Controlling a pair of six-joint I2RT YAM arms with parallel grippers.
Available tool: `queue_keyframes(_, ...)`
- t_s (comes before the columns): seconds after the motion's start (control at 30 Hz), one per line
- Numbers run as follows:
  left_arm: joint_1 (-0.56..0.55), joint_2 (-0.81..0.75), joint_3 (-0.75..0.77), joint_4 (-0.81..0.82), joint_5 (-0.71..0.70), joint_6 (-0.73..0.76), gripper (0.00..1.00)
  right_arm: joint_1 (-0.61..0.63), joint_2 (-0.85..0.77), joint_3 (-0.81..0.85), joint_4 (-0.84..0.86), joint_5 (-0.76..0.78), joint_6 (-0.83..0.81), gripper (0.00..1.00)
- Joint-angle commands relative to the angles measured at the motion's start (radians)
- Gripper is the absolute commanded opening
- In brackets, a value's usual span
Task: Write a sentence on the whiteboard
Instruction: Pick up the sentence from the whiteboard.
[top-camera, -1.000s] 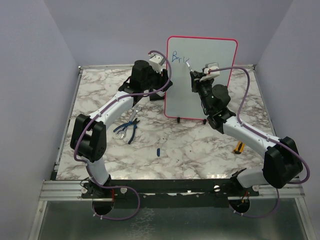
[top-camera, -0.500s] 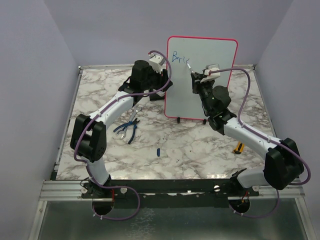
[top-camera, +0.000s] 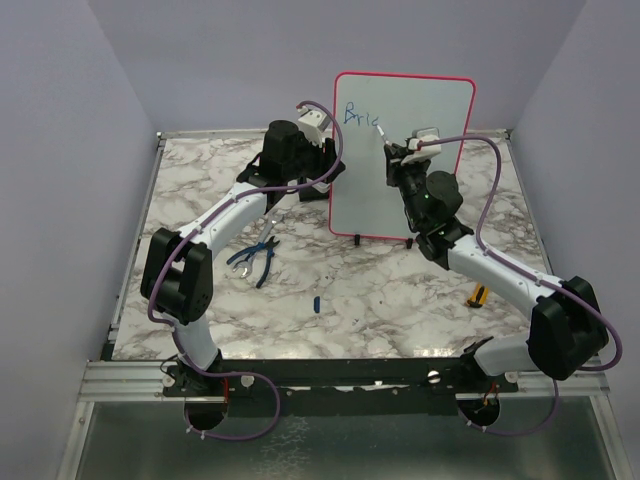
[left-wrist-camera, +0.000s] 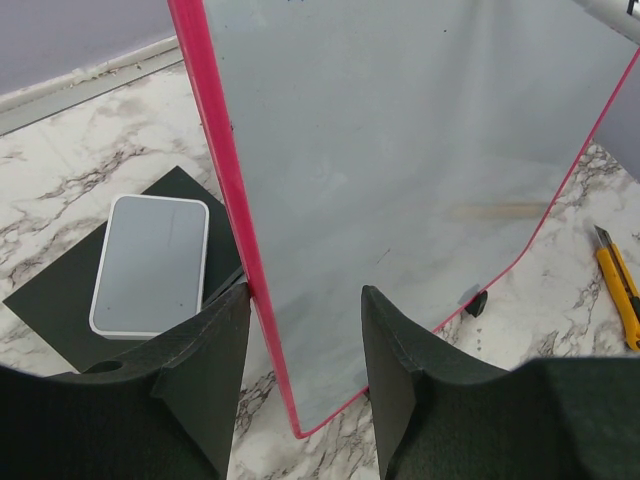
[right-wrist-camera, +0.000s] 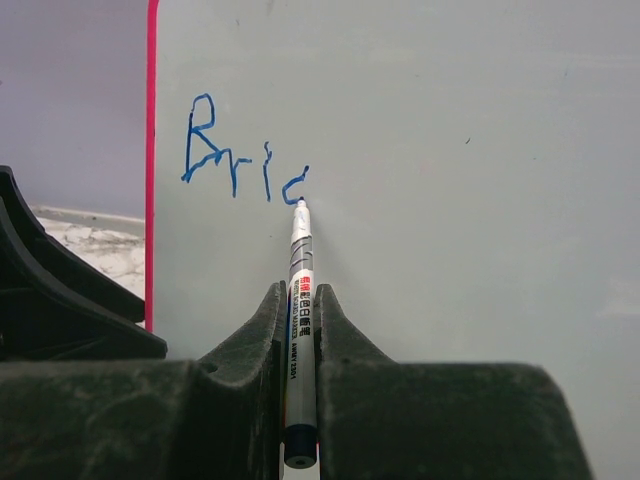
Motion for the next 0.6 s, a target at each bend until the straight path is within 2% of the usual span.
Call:
queue_keyframes(0.0,0.0,-0.036,0.003,-0.006,0.017,0.002,0.49,-0.005,0.0,0.037,0.012,0.029,-0.027,0.01)
queue_keyframes(0.57,0.001,-0.036,0.003,-0.006,0.017,0.001,0.49,-0.005,0.0,0.025,0.018,0.033,-0.028,0.01)
